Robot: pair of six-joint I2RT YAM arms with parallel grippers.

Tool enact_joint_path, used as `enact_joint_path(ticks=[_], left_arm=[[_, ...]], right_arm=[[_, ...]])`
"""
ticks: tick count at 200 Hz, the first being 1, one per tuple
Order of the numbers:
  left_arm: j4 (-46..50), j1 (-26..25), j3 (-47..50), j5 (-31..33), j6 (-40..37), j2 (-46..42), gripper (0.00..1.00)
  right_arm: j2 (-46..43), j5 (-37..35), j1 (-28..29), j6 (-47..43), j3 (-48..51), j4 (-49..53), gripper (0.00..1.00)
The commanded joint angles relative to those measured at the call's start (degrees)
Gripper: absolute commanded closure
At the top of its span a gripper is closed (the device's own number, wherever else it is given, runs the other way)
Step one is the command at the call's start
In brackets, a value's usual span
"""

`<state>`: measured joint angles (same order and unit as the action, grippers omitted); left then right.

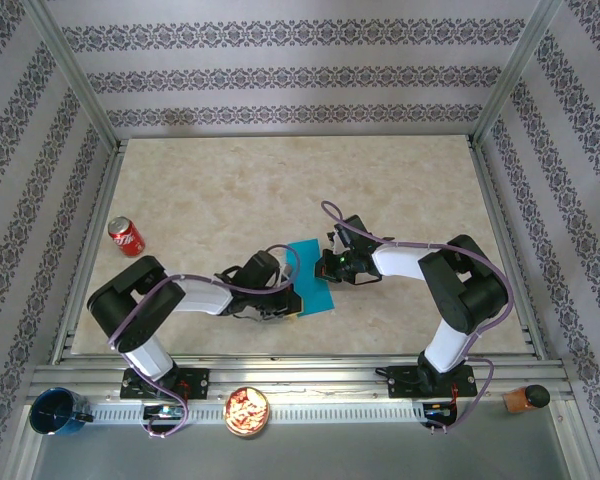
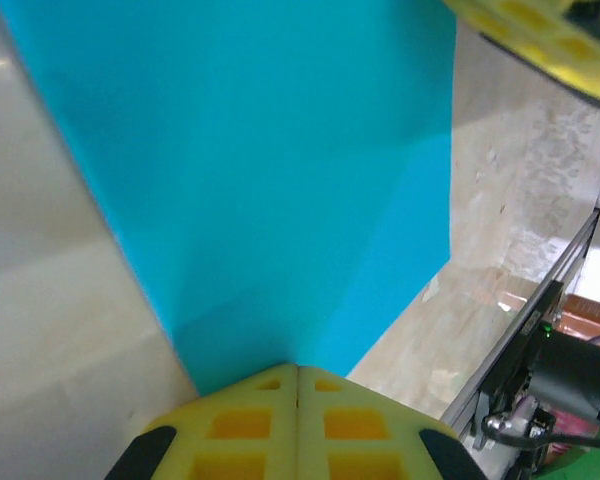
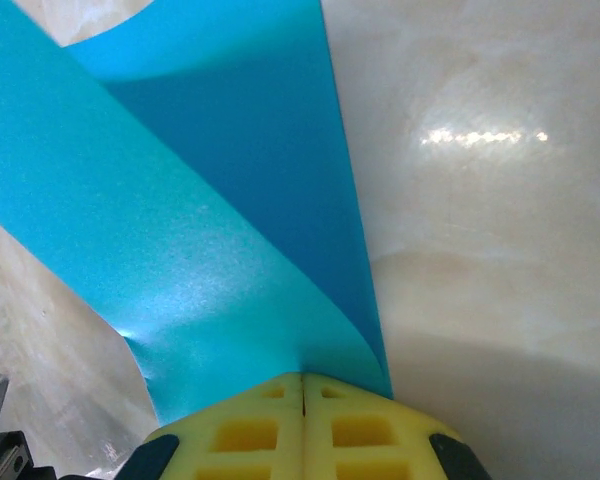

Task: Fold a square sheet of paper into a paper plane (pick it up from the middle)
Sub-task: First fold the square sheet of paper in half at the center of the table.

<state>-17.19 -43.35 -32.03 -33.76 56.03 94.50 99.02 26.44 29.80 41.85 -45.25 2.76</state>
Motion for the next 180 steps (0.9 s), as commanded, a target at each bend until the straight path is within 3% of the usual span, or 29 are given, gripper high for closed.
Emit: enact_joint_path(ticks=[1, 31, 54, 86, 118, 135, 180], left_arm=[[6.2, -1.8, 5.0, 1.1, -0.5, -1.2, 0.97], [11.1, -4.1, 3.5, 2.5, -2.6, -3.4, 0.97], [20.8, -6.8, -1.2, 9.4, -6.1, -7.1, 0.97], [23.6, -5.7, -4.6, 13.9, -7.2, -14.6, 0.96], [25.0, 1.3, -10.6, 10.8, -9.4, -12.8, 0.95], [20.2, 4.6, -12.7, 5.8, -9.2, -9.1, 0.95], [17.0, 8.2, -18.8, 2.2, -9.5, 1.5, 0.95]], right_arm=[[2.5, -7.4, 0.0, 0.1, 2.8, 8.4, 1.0], [2.5, -7.5, 0.0, 0.2, 2.9, 8.5, 1.0], [2.2, -7.5, 0.1, 0.2, 2.9, 8.7, 1.0], [2.0, -7.5, 0.1, -0.1, 2.8, 9.0, 1.0], [2.1, -7.1, 0.1, 0.0, 2.8, 8.9, 1.0], [1.9, -7.0, 0.1, -0.1, 2.7, 9.0, 1.0], [1.9, -6.7, 0.1, -0.4, 2.3, 9.3, 1.0]])
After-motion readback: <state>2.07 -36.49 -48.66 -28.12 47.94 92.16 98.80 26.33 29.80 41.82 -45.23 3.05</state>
